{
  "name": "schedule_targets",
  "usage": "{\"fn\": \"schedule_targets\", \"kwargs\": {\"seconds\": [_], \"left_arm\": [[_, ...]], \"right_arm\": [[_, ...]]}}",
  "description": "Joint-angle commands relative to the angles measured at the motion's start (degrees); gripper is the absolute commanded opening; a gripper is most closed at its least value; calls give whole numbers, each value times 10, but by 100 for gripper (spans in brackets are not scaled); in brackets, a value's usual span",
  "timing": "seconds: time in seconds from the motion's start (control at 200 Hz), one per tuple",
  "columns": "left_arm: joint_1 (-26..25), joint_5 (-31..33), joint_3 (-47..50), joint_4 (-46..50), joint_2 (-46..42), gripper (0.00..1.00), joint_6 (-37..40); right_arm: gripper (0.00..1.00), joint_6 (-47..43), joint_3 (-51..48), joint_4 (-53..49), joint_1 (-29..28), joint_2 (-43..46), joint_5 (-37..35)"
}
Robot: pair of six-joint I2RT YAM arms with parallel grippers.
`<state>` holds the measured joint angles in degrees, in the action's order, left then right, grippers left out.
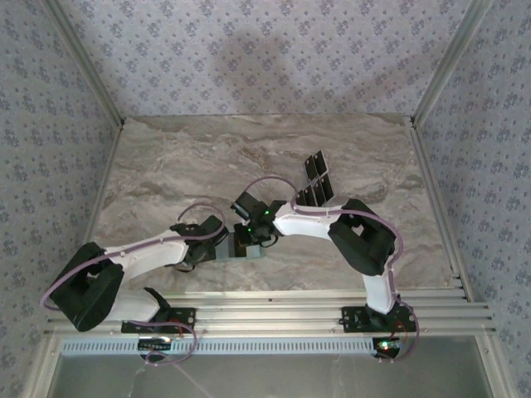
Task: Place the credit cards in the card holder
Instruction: Insert the credit card into the card slot.
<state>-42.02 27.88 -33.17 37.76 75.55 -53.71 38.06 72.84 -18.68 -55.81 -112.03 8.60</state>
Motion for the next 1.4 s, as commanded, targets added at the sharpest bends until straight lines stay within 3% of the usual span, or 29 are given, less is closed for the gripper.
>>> {"fn": "schedule_targets", "kwargs": {"seconds": [0.0, 0.465, 0.71, 1.009, 1.394], "left_arm": [[-5, -27, 6, -23, 23, 100, -5], [-13, -27, 2, -28, 36, 100, -8], [-19, -25, -6, -27, 40, 100, -8], [-30, -23, -24, -24, 62, 100, -7], [-52, -18, -57, -22, 84, 100, -1]], "right_arm": [[2, -2, 23, -8, -9, -19, 11], [2, -2, 56, -7, -21, -30, 30], [5, 9, -22, 25, -3, 55, 1], [3, 30, -103, 48, 25, 43, 4], [3, 24, -175, 32, 88, 97, -10]]}}
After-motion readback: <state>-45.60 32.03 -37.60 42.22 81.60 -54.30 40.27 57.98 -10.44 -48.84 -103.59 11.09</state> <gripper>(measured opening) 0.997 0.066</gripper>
